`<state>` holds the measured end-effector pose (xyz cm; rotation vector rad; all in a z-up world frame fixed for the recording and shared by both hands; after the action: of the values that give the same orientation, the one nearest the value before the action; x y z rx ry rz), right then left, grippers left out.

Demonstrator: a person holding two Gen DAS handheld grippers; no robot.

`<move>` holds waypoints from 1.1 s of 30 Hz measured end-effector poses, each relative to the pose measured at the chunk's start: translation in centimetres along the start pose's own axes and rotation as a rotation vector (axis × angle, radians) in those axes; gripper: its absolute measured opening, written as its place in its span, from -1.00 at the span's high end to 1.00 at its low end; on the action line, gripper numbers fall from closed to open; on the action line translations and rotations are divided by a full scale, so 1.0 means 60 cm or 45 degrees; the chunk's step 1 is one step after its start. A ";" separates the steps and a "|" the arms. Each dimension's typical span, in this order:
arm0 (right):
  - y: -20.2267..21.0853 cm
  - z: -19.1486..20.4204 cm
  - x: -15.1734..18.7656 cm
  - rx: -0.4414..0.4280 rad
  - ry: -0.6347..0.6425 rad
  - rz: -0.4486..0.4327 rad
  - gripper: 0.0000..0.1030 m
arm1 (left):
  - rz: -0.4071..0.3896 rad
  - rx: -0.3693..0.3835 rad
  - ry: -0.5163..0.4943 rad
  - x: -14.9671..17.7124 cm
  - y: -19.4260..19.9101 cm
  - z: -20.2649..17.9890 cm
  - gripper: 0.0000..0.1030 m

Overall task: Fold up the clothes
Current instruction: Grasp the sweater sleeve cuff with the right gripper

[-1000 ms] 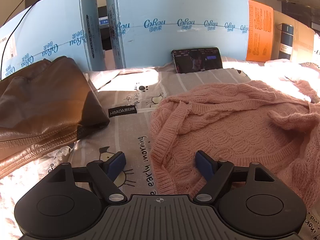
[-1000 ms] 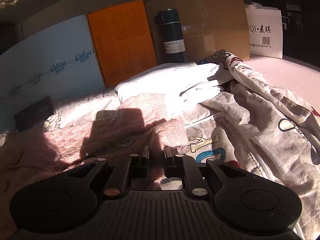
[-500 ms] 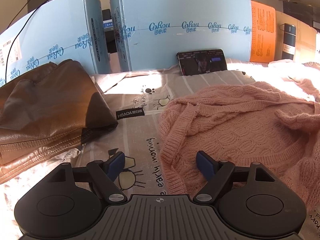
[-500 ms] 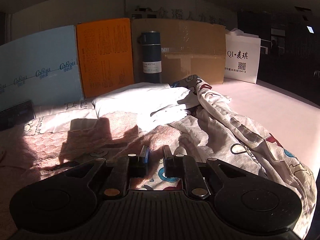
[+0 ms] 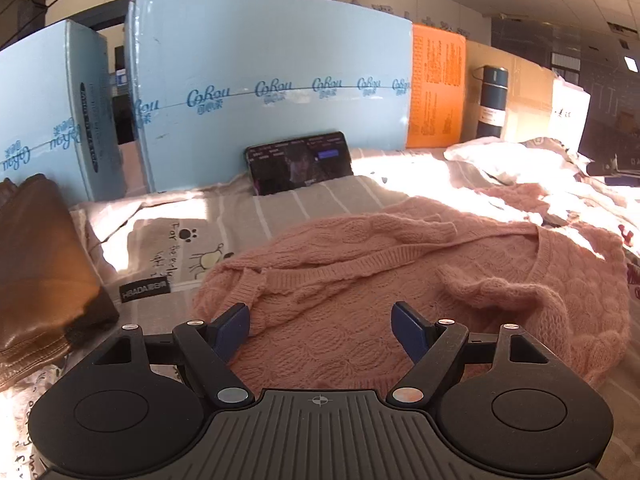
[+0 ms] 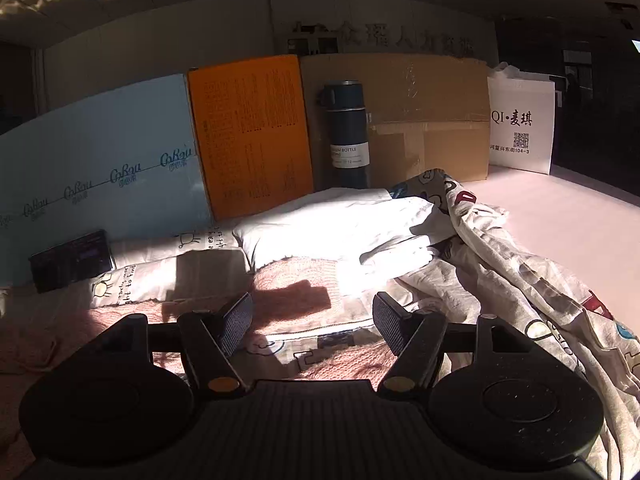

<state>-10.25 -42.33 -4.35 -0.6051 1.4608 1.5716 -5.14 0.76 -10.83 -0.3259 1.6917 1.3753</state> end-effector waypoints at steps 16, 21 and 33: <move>-0.038 0.240 0.106 -1.090 0.116 0.677 -0.34 | 0.033 0.275 -0.358 0.023 0.009 -0.127 -0.57; -0.015 0.226 0.107 -1.187 0.032 0.656 -0.58 | -0.034 0.302 -0.363 0.023 0.027 -0.137 -0.58; -0.006 0.192 0.135 -1.057 -0.017 0.693 -0.59 | -0.044 0.366 -0.326 0.041 0.040 -0.147 -0.68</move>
<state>-11.52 -29.13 -9.09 -0.6742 0.9476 2.6384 -12.33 -5.36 -11.40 -0.0141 1.6310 1.0790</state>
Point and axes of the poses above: each gripper's, at about its wrist camera, not at the fingertips, and y roughly against the way its jaws point, z to its left, x to its underside, the point moved 3 cm from there along -y, roughly the way its jaws point, and after that the axes turned 7 degrees about z, right-handed, at the moved point
